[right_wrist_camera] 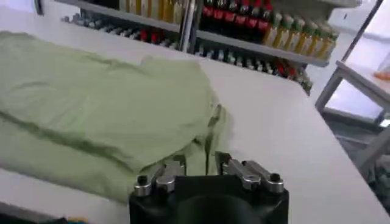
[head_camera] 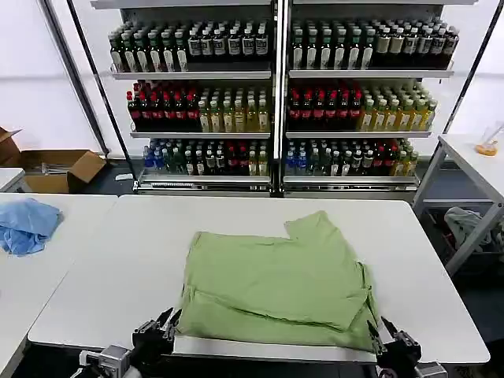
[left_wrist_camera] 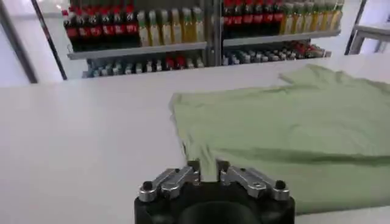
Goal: Fold and organize the clothes.
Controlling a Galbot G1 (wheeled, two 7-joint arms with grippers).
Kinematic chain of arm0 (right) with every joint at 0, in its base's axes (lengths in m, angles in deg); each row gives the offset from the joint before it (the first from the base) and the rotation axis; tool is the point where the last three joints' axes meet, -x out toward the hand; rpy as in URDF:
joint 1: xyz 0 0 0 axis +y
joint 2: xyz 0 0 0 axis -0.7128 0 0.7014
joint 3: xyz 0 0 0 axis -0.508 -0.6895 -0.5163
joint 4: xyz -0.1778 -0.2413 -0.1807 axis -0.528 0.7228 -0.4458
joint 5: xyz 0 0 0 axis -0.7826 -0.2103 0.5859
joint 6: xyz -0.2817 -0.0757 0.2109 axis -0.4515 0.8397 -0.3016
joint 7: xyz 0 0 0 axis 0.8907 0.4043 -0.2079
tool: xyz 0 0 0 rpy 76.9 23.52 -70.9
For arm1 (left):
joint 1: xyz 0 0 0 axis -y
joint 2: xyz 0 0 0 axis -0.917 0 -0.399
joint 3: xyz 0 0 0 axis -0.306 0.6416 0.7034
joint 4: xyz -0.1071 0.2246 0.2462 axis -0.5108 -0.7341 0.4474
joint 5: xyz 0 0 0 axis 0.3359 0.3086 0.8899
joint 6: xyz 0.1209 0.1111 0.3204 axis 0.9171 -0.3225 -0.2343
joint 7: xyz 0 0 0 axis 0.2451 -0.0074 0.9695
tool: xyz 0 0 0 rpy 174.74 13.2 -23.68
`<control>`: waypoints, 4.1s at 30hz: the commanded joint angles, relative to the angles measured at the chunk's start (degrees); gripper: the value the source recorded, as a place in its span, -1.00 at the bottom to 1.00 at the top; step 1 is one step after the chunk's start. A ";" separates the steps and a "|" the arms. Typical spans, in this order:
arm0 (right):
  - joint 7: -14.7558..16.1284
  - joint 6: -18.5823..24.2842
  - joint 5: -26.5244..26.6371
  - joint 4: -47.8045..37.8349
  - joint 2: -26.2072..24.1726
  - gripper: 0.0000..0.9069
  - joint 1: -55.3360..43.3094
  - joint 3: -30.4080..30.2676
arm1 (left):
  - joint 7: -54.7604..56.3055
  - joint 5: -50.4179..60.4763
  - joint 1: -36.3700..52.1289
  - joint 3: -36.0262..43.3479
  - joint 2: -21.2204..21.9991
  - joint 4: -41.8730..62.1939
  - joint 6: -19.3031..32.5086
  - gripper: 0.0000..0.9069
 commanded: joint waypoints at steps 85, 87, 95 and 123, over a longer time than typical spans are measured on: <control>-4.25 -3.98 19.31 -59.05 11.31 -1.00 -75.93 -39.61 | 6.16 -19.19 57.12 22.29 1.47 48.74 -2.64 -0.96; -4.21 -3.90 19.46 -55.97 10.22 -1.00 -74.57 -38.67 | 6.22 -19.81 56.54 21.64 0.77 46.59 -2.63 -0.93; -4.70 -4.84 20.04 -42.34 4.76 -1.00 -67.54 -34.67 | 6.31 -21.05 52.00 20.06 -2.16 37.67 -2.66 -0.96; -5.11 -9.04 16.71 -11.21 -3.27 -1.00 -29.96 -15.72 | 4.34 -15.18 27.18 12.33 -8.00 16.77 -2.72 -0.96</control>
